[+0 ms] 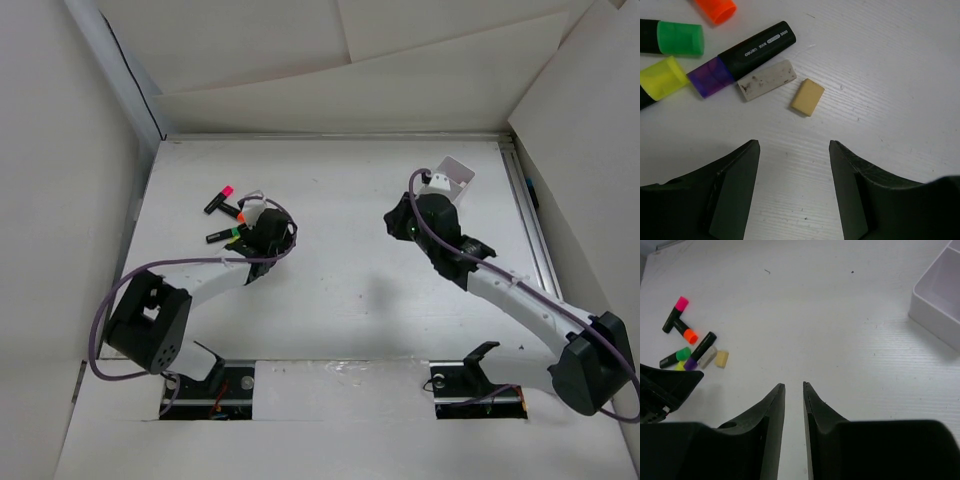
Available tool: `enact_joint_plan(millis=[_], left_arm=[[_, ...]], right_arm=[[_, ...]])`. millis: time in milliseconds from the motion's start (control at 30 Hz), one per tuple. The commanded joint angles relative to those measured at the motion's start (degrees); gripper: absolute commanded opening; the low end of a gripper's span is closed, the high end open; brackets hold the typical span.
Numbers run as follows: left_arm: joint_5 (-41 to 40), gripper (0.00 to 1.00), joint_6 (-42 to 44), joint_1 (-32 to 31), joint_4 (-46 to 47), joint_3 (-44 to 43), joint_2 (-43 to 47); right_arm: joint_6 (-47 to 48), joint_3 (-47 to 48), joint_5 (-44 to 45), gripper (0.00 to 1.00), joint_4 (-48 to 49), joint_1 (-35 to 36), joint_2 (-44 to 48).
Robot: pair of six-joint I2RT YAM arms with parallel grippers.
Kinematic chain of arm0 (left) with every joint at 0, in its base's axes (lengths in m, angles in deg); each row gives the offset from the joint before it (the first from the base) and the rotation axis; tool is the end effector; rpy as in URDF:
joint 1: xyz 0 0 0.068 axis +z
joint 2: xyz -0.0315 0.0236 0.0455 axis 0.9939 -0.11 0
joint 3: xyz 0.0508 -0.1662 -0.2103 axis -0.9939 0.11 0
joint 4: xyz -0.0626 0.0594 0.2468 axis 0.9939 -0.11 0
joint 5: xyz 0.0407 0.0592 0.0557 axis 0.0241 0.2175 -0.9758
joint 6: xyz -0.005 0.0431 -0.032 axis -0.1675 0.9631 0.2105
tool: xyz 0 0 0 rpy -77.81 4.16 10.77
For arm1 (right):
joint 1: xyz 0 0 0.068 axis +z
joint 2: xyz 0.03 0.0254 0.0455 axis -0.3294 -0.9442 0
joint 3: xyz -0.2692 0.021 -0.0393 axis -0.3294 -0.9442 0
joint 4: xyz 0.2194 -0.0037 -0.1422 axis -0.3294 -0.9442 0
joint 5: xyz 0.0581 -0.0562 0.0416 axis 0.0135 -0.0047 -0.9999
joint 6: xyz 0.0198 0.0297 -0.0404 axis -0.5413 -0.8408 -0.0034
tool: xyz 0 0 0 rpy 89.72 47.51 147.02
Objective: Sort the stationery into containers
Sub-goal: Pick up the stationery from the center of the board.
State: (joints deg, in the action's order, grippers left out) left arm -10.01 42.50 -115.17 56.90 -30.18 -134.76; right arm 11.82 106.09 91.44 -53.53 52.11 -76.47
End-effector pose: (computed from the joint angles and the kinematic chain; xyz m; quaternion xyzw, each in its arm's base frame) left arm 0.2601 -0.1412 0.2014 -0.1651 0.8551 -0.1008 0.4811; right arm 0.2333 0.1397 0.2951 0.0617 0.8280 0.1989 0.5205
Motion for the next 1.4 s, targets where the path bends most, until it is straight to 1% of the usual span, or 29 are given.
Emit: enact_joint_plan(millis=[0,100,167,267,333,433,567,700,1000,1133,1333,1367], left_arm=[[1.1,0.54,-1.2,-0.2,-0.8,-2.5,-0.3],[1.7,0.54,-0.1,-0.2,0.0,-4.3,-2.3],[1.7,0.51,0.5,-0.2,-1.9,-6.3,-3.9],[1.7,0.50,1.9,-0.2,-1.9,-7.3,-6.3],[1.7,0.47,2.5,-0.2,-1.9,-8.0,-7.6],[0.9,0.42,2.5,-0.2,-4.5,-10.2,-9.9],[-0.5,0.42,2.5,-0.2,-3.9,-10.8,-11.6],[-1.9,0.42,3.0,-0.2,-4.6,-12.3,-13.6],[-3.0,0.42,4.2,-0.2,-4.6,-14.6,-17.3],[-5.0,0.42,4.8,-0.2,-5.2,-15.3,-18.7],[-5.0,0.42,5.3,-0.2,-4.7,-17.4,-20.8],[-5.6,0.41,6.0,-0.2,-4.7,-17.4,-21.3]], right_arm=[[-1.0,-2.1,-0.3,0.27,4.5,0.6,1.5],[-1.0,-2.1,-1.8,0.29,5.0,0.6,1.5],[-1.0,-2.6,-2.4,0.30,5.0,0.6,1.5],[-1.0,-2.6,-2.4,0.31,5.0,0.6,2.0],[-0.4,-2.6,-2.4,0.34,5.0,0.6,3.3],[-0.4,-3.2,-1.9,0.35,5.0,0.6,3.3],[-0.4,-3.2,-2.4,0.38,5.5,0.6,3.9],[-0.4,-3.2,-3.6,0.38,5.5,0.6,2.9],[-0.4,-3.2,-2.8,0.39,5.5,0.6,2.2],[-0.4,-2.6,-2.8,0.39,5.5,0.6,1.6],[-0.4,-2.6,-2.8,0.39,5.5,0.6,1.0],[-0.4,-2.6,-2.8,0.39,5.5,0.6,0.9]])
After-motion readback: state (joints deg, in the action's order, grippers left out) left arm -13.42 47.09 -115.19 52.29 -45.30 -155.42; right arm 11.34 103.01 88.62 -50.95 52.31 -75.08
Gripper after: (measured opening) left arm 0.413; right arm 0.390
